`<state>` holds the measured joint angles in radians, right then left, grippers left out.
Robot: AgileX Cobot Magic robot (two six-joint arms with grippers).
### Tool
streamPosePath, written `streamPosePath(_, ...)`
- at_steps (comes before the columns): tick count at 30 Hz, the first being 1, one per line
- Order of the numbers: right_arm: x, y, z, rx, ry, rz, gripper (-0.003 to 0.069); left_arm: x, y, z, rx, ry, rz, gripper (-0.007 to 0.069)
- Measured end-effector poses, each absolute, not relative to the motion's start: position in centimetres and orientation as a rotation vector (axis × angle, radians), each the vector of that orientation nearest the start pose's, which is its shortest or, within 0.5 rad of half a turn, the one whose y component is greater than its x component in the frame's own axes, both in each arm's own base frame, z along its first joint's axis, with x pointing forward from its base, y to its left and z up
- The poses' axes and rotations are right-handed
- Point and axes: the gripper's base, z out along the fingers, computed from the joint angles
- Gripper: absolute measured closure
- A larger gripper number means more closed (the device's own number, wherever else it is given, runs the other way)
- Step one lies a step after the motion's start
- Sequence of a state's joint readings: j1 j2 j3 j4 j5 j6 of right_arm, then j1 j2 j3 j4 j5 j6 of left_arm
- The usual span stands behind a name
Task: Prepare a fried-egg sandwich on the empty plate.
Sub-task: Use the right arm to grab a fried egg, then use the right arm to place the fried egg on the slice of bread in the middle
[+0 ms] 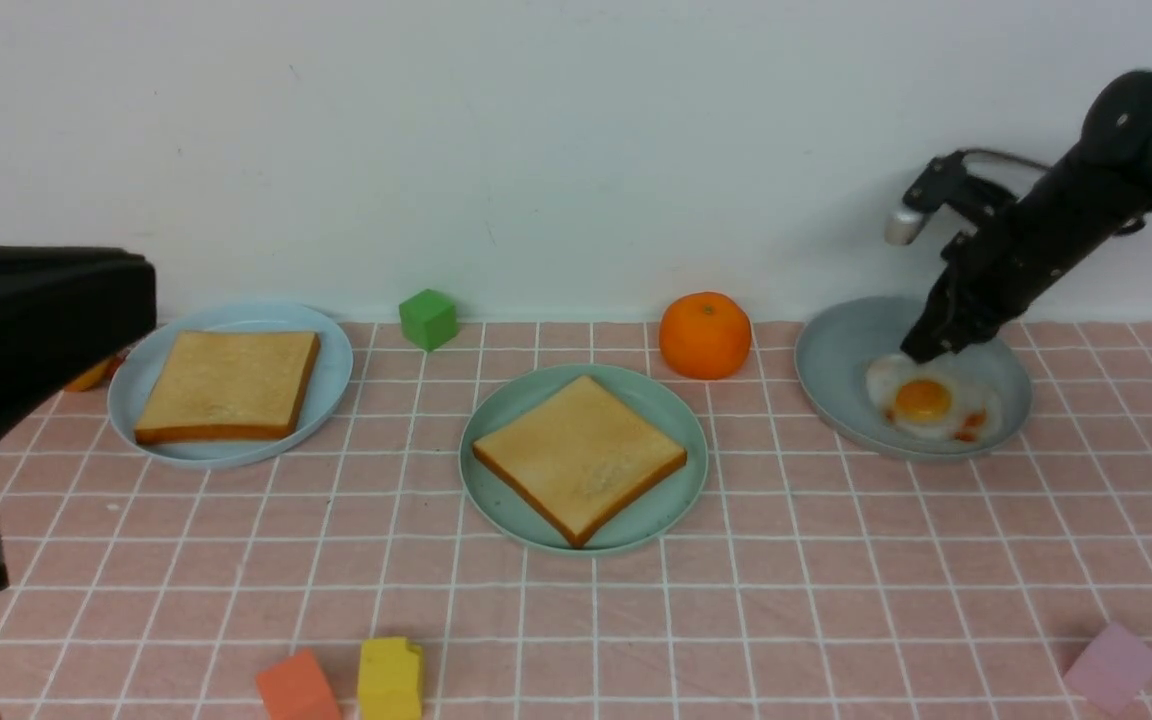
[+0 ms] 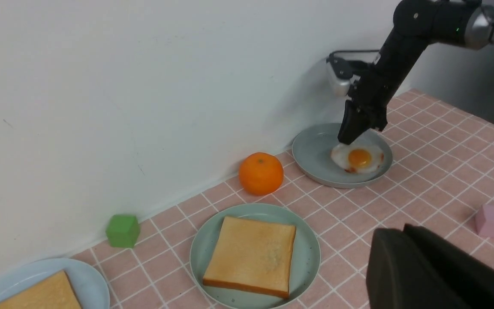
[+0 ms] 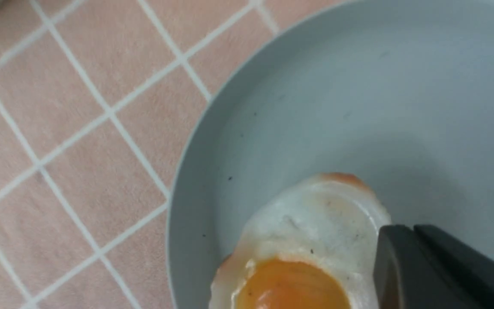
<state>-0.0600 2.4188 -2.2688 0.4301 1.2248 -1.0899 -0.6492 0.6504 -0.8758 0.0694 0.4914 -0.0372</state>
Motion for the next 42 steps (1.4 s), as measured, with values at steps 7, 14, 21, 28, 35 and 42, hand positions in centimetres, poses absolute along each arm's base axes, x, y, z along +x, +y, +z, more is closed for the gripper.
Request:
streamPosePath(7, 51.1, 0.5, 23.3, -1.114, 2.385, 0.271, 0.0634, 9.7, -7.0, 40.5, 0.566, 1.688, -0.420, 0.0598)
streamPosePath(14, 49.9, 1.6, 27.8, -1.007, 2.340, 0.307, 0.0634, 9.7, -6.9, 40.1, 0.583, 1.730, -0.395, 0.0594)
streamPosePath(21, 47.9, 11.1, 30.4, -1.056, 2.272, 0.479, 0.0634, 9.7, -6.6, 39.6, 0.610, 1.782, -0.339, 0.0589)
streamPosePath(28, 44.9, 21.2, 28.8, -1.188, 2.300, 0.620, 0.0634, 9.8, -6.4, 39.5, 0.621, 1.787, -0.306, 0.0586)
streamPosePath(35, 44.3, 25.0, 24.0, -1.270, 2.403, 0.603, 0.0634, 9.8, -6.4, 39.5, 0.621, 1.787, -0.305, 0.0586)
streamPosePath(42, 45.5, 25.6, 21.5, -1.221, 2.398, 0.536, 0.0634, 9.8, -6.4, 39.5, 0.622, 1.791, -0.304, 0.0586)
